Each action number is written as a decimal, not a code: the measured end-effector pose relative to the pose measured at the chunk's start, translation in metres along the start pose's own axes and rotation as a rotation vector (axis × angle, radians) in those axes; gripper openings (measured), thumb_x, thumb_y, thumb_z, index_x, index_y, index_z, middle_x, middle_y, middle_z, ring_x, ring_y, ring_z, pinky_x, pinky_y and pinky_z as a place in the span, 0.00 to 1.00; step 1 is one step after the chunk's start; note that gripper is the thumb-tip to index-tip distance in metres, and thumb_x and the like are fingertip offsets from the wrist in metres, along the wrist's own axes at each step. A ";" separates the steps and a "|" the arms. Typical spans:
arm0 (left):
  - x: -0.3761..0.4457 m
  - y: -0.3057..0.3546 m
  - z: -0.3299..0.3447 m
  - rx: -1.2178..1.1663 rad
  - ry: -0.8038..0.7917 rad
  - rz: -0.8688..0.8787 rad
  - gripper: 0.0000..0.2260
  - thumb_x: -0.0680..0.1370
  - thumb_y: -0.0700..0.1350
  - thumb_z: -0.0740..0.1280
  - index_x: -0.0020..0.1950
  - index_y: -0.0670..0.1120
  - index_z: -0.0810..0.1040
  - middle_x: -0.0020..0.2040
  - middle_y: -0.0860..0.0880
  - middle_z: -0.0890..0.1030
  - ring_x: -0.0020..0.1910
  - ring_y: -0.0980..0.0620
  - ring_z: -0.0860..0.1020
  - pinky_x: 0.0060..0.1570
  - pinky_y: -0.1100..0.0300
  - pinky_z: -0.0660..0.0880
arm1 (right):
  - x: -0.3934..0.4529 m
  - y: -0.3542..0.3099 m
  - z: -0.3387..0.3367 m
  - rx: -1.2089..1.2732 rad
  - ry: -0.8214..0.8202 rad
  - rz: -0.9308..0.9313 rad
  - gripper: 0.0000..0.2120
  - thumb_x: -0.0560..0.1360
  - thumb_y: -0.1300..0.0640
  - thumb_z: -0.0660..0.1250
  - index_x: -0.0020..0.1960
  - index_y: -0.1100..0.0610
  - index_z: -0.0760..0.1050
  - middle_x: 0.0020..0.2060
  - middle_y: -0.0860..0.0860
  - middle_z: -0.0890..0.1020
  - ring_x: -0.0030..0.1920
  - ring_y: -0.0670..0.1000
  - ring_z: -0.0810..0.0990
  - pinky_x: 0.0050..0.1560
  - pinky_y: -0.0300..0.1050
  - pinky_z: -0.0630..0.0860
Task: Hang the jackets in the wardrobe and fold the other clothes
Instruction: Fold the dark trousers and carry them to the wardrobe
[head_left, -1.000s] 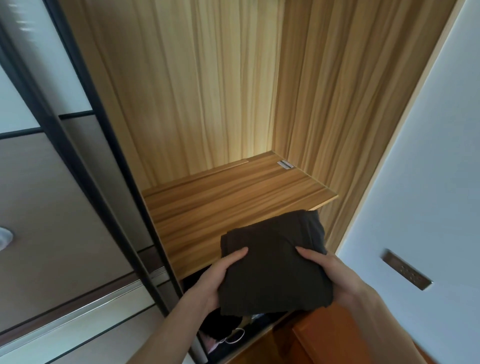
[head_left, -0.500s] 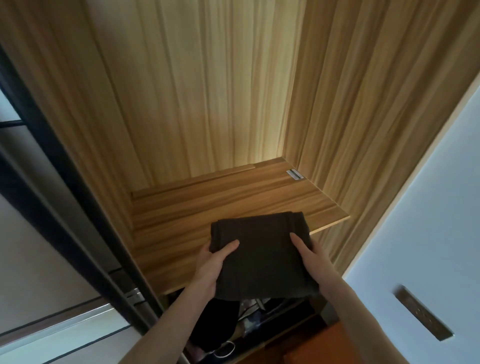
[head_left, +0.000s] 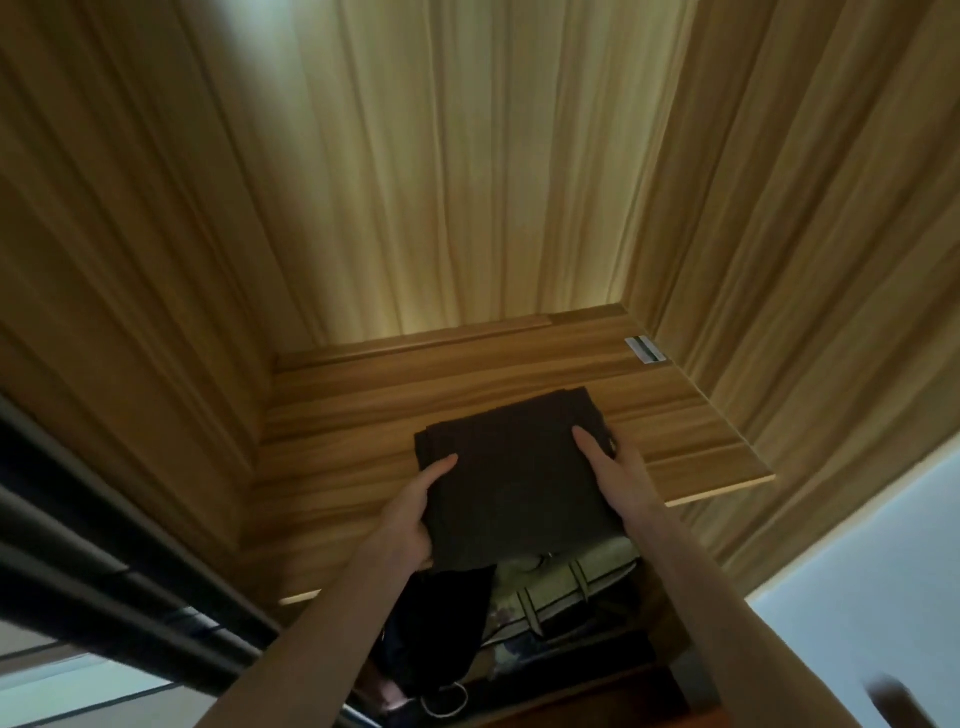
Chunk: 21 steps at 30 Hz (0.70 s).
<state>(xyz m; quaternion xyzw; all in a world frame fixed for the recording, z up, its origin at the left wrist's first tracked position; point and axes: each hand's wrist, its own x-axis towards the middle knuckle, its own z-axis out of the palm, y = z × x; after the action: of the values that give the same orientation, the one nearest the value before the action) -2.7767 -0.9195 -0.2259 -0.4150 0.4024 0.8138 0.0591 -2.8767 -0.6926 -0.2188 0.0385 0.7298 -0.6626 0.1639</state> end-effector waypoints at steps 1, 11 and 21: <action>0.009 0.000 0.000 -0.003 0.004 0.003 0.21 0.72 0.49 0.81 0.59 0.40 0.83 0.55 0.37 0.85 0.55 0.36 0.83 0.62 0.37 0.77 | 0.010 0.003 0.002 -0.008 -0.009 -0.002 0.21 0.79 0.41 0.71 0.68 0.49 0.74 0.56 0.48 0.83 0.54 0.51 0.83 0.52 0.48 0.82; 0.085 -0.002 -0.003 0.214 0.181 0.379 0.21 0.79 0.51 0.74 0.70 0.52 0.74 0.62 0.46 0.82 0.58 0.43 0.82 0.63 0.39 0.79 | 0.089 0.048 0.029 -0.125 -0.057 0.006 0.23 0.79 0.39 0.69 0.70 0.47 0.76 0.60 0.48 0.83 0.58 0.51 0.83 0.62 0.57 0.81; 0.124 -0.018 -0.005 0.754 0.447 0.689 0.27 0.81 0.53 0.70 0.75 0.47 0.67 0.67 0.47 0.77 0.66 0.45 0.77 0.66 0.43 0.76 | 0.101 0.066 0.043 -0.393 0.006 -0.121 0.20 0.84 0.48 0.63 0.73 0.54 0.73 0.56 0.47 0.81 0.61 0.54 0.81 0.57 0.44 0.74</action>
<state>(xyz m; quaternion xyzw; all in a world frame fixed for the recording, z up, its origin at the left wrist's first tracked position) -2.8463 -0.9404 -0.3280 -0.3719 0.7810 0.4778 -0.1528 -2.9453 -0.7428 -0.3144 -0.0363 0.8465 -0.5159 0.1261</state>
